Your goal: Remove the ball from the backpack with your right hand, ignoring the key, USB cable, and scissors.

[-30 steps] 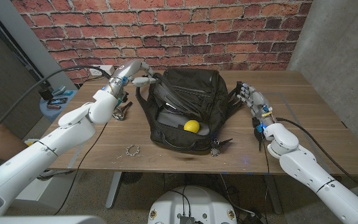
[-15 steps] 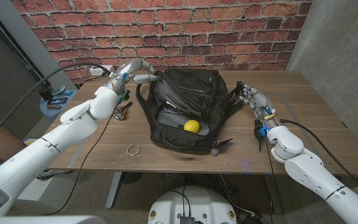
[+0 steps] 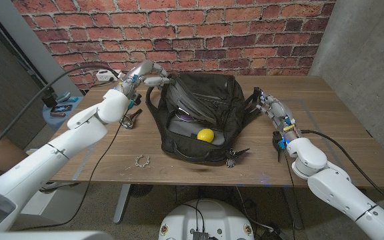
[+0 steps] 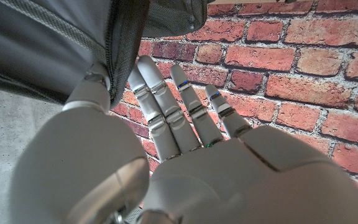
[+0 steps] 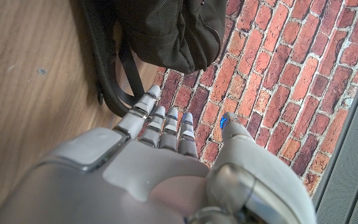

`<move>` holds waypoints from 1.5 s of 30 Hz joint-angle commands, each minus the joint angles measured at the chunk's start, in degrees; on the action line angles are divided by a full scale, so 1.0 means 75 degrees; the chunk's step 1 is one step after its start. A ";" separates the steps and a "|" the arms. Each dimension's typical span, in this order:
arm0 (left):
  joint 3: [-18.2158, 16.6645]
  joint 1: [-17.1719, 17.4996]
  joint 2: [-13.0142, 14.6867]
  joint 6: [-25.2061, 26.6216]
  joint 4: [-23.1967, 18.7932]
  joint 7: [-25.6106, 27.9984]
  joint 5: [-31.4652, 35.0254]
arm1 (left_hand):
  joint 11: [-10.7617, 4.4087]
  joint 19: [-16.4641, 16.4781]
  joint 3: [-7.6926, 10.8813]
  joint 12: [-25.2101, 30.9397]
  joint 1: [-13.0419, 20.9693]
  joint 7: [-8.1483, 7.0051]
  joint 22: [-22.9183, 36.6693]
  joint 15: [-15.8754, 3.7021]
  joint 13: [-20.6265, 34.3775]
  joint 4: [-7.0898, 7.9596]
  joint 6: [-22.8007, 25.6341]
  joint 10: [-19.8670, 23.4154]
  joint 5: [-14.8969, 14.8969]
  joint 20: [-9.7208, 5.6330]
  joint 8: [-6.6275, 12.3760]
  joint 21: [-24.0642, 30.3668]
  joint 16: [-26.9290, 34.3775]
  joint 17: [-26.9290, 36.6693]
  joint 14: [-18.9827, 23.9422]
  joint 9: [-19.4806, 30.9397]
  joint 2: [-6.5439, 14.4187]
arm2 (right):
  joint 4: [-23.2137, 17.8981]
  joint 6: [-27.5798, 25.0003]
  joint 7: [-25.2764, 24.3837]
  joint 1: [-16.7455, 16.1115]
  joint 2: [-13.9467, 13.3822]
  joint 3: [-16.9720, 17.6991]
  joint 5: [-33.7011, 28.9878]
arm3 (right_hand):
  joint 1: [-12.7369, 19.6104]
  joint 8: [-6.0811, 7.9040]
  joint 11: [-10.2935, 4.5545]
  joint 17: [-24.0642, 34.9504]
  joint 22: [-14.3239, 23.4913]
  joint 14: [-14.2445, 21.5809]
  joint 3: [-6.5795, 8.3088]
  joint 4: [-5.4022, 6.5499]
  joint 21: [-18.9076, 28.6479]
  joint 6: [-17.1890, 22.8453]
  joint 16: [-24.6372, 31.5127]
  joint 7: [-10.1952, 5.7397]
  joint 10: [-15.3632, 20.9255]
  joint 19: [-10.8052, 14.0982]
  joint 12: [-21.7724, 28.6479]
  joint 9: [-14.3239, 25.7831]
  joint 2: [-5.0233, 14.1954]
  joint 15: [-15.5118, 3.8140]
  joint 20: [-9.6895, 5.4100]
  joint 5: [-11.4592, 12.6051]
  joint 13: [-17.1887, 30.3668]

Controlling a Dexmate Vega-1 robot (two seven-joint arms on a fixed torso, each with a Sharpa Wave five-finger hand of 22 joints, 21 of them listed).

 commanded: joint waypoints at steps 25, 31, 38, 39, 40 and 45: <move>0.0420 -0.0937 -0.0395 0.0103 0.0692 -0.0370 -0.0792 | 0.0016 -0.0002 -0.0050 -0.0090 0.1024 0.0076 0.0013 -0.0038 0.0163 0.0016 0.0064 0.0054 0.0091 0.0031 -0.0106 -0.0058 0.0110 0.0060 0.0012 0.0039 0.1032 | -0.1615 -0.1203 -0.0482 -0.1113 -0.0598 0.0443 -0.0603 | 0.0118 0.0049 0.0021 0.0025 0.0013 0.0089 0.0065 0.0002 0.0060 0.0122 0.0070 0.0001 0.0100 0.0118 0.0036 0.0023 0.0011 0.0029 -0.0066 0.0047 0.0045; 0.0435 -0.1032 -0.0477 0.0085 0.0819 -0.0286 -0.0894 | 0.0016 -0.0007 -0.0063 -0.0097 0.1018 0.0088 0.0013 -0.0031 0.0188 0.0022 0.0065 0.0055 0.0098 0.0033 -0.0123 -0.0060 0.0125 0.0077 0.0007 0.0041 0.1038 | -0.2087 -0.1709 -0.0748 -0.1420 -0.0814 0.0569 -0.0860 | 0.0121 0.0055 0.0045 0.0025 0.0013 0.0099 0.0066 0.0002 0.0062 0.0143 0.0074 0.0004 0.0121 0.0131 0.0043 0.0023 0.0011 0.0036 -0.0060 0.0046 0.0045; 0.0424 -0.1160 -0.0611 0.0068 0.0968 -0.0285 -0.1157 | 0.0022 -0.0023 -0.0063 -0.0111 0.1018 0.0105 0.0014 -0.0027 0.0225 0.0022 0.0063 0.0042 0.0115 0.0033 -0.0148 -0.0067 0.0123 0.0079 -0.0001 0.0045 0.1045 | -0.2406 -0.1852 -0.0975 -0.1750 -0.0786 0.0628 -0.1166 | 0.0151 0.0081 0.0028 0.0018 0.0013 0.0138 0.0080 -0.0020 0.0065 0.0229 0.0085 -0.0008 0.0203 0.0156 0.0070 0.0023 0.0005 0.0029 -0.0065 0.0049 0.0045; 0.0433 -0.1209 -0.0644 0.0075 0.1003 -0.0306 -0.1203 | 0.0021 -0.0024 -0.0062 -0.0111 0.1019 0.0106 0.0014 -0.0024 0.0233 0.0020 0.0073 0.0045 0.0119 0.0032 -0.0148 -0.0068 0.0119 0.0075 -0.0001 0.0046 0.1042 | -0.2544 -0.1981 -0.1067 -0.1834 -0.0843 0.0633 -0.1306 | 0.0158 0.0080 0.0011 0.0017 0.0013 0.0138 0.0082 -0.0025 0.0065 0.0230 0.0083 -0.0010 0.0207 0.0158 0.0071 0.0023 0.0004 0.0022 -0.0063 0.0050 0.0045; 0.0444 -0.1234 -0.0663 0.0075 0.1022 -0.0297 -0.1214 | 0.0021 -0.0025 -0.0063 -0.0112 0.1020 0.0112 0.0014 -0.0026 0.0238 0.0020 0.0068 0.0046 0.0121 0.0034 -0.0154 -0.0068 0.0122 0.0077 0.0003 0.0047 0.1044 | -0.2654 -0.2113 -0.1130 -0.1891 -0.0884 0.0649 -0.1395 | 0.0163 0.0082 0.0012 0.0015 0.0013 0.0138 0.0085 -0.0030 0.0067 0.0235 0.0082 -0.0012 0.0214 0.0165 0.0072 0.0023 0.0003 0.0020 -0.0064 0.0051 0.0045; 0.0496 -0.1362 -0.0748 0.0091 0.1123 -0.0354 -0.1357 | 0.0022 -0.0029 -0.0063 -0.0120 0.1020 0.0098 0.0015 -0.0028 0.0266 0.0019 0.0081 0.0042 0.0133 0.0042 -0.0165 -0.0070 0.0117 0.0078 -0.0012 0.0050 0.1046 | -0.3069 -0.2578 -0.1325 -0.2128 -0.0966 0.0727 -0.1700 | 0.0211 0.0124 0.0035 0.0000 0.0013 0.0167 0.0100 -0.0070 0.0067 0.0371 0.0083 -0.0038 0.0346 0.0183 0.0117 0.0023 -0.0015 0.0019 -0.0059 0.0054 0.0045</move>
